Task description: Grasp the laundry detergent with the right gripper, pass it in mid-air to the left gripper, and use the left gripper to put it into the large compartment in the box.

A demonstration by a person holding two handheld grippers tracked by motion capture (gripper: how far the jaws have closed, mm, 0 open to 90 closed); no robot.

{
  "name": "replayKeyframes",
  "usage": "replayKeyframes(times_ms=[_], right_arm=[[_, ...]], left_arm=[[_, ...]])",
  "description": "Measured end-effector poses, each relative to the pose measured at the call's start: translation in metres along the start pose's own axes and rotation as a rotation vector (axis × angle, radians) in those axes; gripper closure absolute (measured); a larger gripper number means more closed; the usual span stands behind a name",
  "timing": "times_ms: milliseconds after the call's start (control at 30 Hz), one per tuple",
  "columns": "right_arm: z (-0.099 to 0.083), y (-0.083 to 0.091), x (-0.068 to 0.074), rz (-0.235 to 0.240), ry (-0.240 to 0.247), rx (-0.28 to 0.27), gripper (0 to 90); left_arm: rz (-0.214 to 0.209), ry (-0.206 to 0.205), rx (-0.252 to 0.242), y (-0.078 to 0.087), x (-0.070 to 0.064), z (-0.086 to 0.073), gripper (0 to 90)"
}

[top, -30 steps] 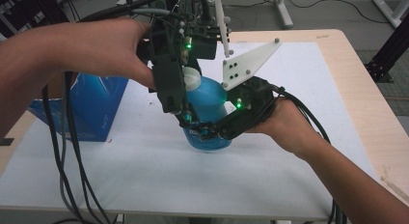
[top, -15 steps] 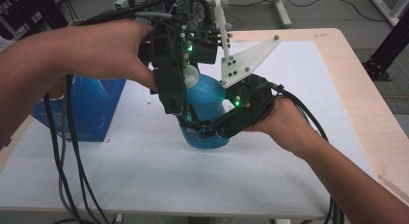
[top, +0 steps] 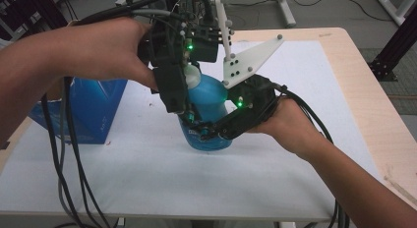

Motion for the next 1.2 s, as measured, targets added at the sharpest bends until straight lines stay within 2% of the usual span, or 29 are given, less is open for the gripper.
replayKeyframes(times_ms=[67,300,400,867,1067,1200], right_arm=[[0.0001,-0.0003,0.0003,0.000,-0.003,-0.002,44.8],[0.0003,-0.0008,0.0004,0.003,0.001,-0.007,44.8],[0.0003,-0.0008,0.0007,0.005,0.000,-0.006,44.8],[0.0008,-0.0001,0.0024,0.009,0.009,-0.008,44.8],[0.0013,0.0004,0.0029,0.011,0.010,-0.012,44.8],[0.0027,0.0005,0.0045,0.026,0.006,-0.021,44.3]], left_arm=[[-0.001,0.003,-0.005,0.0006,0.0002,-0.0001,25.9],[-0.001,-0.001,0.002,-0.0001,-0.0002,0.0001,28.1],[0.003,-0.010,-0.004,0.0006,-0.0008,0.0005,32.9],[-0.006,-0.025,-0.003,0.0014,-0.0031,0.0011,37.3],[-0.010,-0.012,-0.006,0.0025,-0.0043,0.0014,37.6],[-0.021,-0.008,0.010,0.0065,-0.0062,0.0032,37.8]])
Point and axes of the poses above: each handheld gripper's, and its own axes: y roughly backward along the jaws, z roughly out of its top, x roughly to its left, the point moved 1 cm from there along -y, roughly forward along the jaws, and after that the axes turned 6 degrees about -z, right-handed, at the moved point
